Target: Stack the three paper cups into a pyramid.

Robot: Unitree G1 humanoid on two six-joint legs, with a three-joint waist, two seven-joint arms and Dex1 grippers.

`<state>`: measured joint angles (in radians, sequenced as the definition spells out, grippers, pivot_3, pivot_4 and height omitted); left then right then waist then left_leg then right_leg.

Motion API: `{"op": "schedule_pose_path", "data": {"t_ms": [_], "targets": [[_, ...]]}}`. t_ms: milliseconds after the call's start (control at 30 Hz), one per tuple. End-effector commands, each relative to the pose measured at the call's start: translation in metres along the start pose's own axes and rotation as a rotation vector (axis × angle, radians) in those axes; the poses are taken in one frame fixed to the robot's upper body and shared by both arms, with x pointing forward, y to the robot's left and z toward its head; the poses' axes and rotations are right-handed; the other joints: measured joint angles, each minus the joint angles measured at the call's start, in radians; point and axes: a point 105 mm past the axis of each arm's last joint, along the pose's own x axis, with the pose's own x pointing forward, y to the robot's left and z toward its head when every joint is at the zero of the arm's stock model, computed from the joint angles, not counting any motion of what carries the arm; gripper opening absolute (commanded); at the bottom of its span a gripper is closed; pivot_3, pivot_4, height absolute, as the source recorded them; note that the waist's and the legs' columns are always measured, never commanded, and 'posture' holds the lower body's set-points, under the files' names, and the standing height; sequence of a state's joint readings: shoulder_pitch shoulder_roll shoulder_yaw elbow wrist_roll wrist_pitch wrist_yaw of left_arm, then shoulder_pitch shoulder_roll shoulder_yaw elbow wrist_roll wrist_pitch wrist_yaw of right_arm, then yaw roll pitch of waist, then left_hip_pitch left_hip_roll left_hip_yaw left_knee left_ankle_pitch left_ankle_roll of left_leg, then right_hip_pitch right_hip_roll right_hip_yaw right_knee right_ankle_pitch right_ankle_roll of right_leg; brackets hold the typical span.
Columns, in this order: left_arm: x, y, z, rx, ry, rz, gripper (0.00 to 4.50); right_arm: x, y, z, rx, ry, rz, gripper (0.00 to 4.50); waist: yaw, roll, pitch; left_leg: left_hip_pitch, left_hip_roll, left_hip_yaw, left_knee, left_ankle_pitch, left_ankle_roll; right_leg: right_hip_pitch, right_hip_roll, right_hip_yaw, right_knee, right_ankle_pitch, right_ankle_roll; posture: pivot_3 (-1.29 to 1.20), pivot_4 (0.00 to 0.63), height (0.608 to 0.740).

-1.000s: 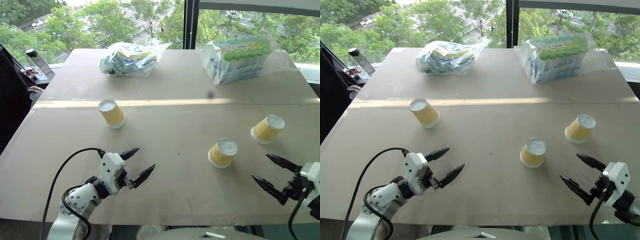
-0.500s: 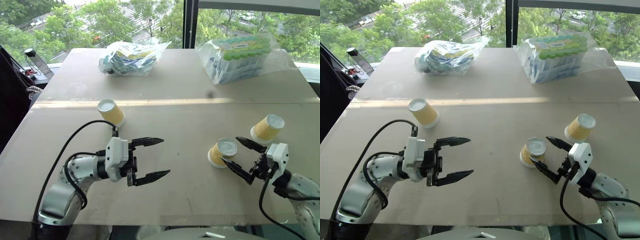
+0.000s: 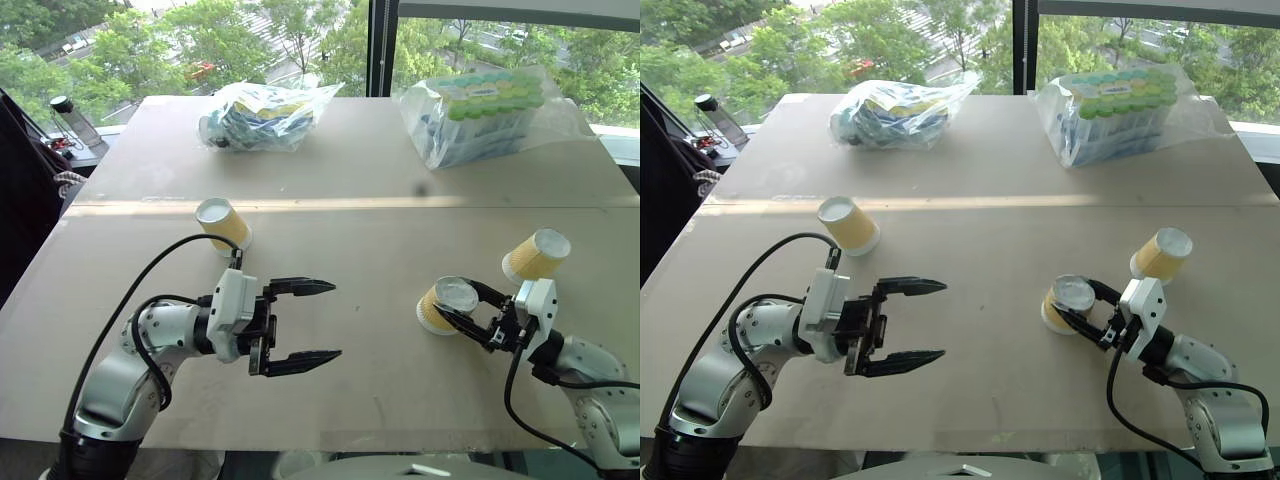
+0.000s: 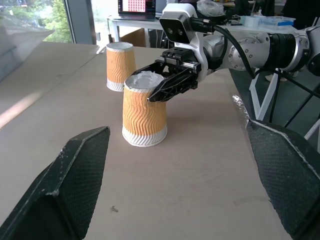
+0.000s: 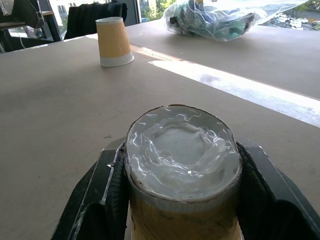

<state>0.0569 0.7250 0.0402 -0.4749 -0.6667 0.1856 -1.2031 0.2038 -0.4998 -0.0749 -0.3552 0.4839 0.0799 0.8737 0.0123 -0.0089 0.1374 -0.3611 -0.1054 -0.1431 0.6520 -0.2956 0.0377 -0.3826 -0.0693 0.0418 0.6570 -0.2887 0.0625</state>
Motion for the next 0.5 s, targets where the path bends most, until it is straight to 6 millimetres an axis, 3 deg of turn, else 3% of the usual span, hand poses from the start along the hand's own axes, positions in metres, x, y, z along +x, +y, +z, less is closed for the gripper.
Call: {"op": "schedule_pose_path", "data": {"t_ms": [33, 133, 300, 500], "targets": [[-0.002, -0.001, 0.007, 0.043, -0.013, 0.054, 4.50, 0.004, -0.002, 0.007, -0.032, -0.021, -0.003, 1.97, -0.002, 0.000, 0.000, 0.000, 0.000, 0.000, 0.000, 0.000, 0.000, 0.000, 0.000, 0.000, 0.000, 0.000, 0.000, 0.00, 0.150, 0.740], [-0.010, 0.014, 0.001, 0.009, -0.029, 0.245, 4.50, 0.024, -0.005, 0.019, -0.014, -0.073, -0.011, 1.97, -0.005, 0.000, 0.000, 0.000, 0.000, 0.000, 0.000, 0.000, 0.000, 0.000, 0.000, 0.001, 0.000, 0.000, 0.000, 0.00, 0.150, 0.740], [-0.025, 0.033, -0.018, -0.084, -0.034, 0.582, 4.50, 0.086, -0.011, 0.031, -0.036, -0.084, -0.004, 1.97, -0.017, -0.001, 0.000, 0.001, 0.000, 0.000, 0.000, 0.000, 0.000, 0.000, 0.001, 0.001, 0.002, 0.000, 0.000, 0.00, 0.150, 0.740], [-0.029, 0.037, -0.028, -0.094, -0.010, 0.724, 4.50, 0.160, -0.018, 0.041, -0.068, -0.057, -0.006, 1.97, -0.021, -0.001, 0.000, -0.002, 0.000, 0.000, 0.000, 0.000, -0.001, -0.004, 0.001, -0.001, 0.002, 0.000, 0.000, 0.00, 0.150, 0.740]]}}
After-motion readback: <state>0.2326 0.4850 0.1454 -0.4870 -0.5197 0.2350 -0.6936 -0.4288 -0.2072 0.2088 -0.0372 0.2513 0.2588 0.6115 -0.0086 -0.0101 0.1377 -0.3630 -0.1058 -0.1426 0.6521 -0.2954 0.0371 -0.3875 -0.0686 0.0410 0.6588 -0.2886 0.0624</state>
